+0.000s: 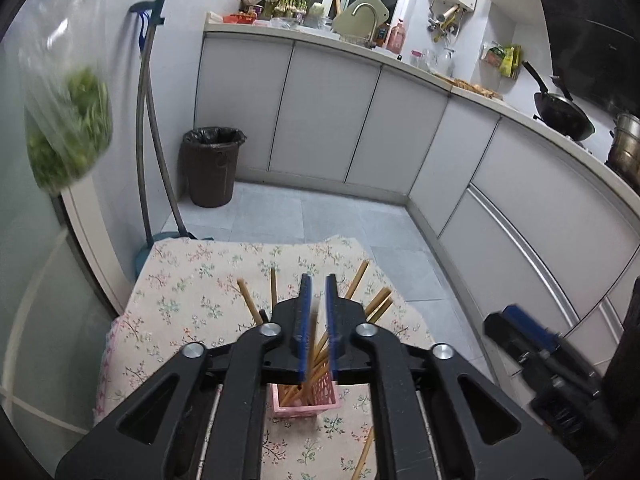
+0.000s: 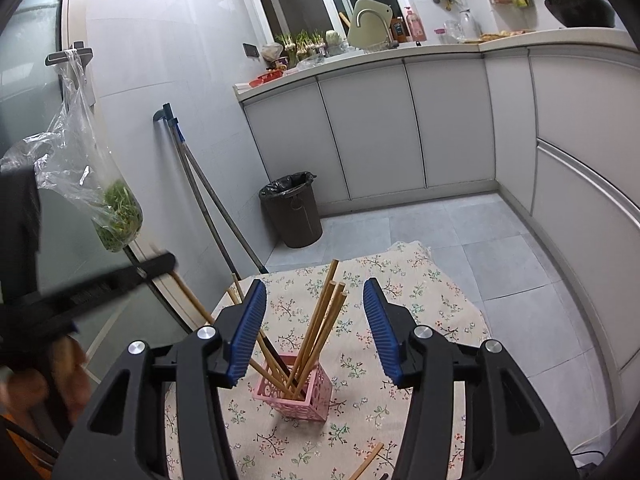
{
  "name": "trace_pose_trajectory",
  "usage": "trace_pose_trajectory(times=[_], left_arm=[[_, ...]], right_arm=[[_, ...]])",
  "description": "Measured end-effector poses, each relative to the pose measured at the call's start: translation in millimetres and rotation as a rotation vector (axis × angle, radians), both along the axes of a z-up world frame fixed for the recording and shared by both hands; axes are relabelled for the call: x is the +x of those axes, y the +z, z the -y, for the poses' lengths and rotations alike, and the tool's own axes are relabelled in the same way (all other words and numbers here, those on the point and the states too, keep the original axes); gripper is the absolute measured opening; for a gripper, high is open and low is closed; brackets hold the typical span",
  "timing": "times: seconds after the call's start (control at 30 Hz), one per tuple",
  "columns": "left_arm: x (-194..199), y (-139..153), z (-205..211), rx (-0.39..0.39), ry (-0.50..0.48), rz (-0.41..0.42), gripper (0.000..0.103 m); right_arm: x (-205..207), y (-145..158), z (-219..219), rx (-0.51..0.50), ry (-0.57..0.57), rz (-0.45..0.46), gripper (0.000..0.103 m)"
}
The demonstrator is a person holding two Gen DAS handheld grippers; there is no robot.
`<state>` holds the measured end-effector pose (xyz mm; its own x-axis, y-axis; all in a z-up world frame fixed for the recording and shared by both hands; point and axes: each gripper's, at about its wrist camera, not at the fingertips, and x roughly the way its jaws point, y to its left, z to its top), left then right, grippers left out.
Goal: Organize utensils
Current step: 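Lower both chopsticks into the pink holder and open both tools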
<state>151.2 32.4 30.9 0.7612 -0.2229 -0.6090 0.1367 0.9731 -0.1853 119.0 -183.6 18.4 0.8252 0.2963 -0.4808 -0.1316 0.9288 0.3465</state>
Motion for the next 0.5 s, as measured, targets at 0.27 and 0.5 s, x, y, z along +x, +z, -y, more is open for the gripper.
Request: trace_pose_trajectory(times=[0.27,0.5], left_arm=[[-12,3,-14,-0.031,0.028,0.001,0.02],[-12,-9,-12,-0.014,0.035,-0.045,0.023]], right_arm=[[-1,0,-1,0.0,0.004,-0.005,0.051],[-4,-4,-8,-0.019,0.015,-0.016,0.052]])
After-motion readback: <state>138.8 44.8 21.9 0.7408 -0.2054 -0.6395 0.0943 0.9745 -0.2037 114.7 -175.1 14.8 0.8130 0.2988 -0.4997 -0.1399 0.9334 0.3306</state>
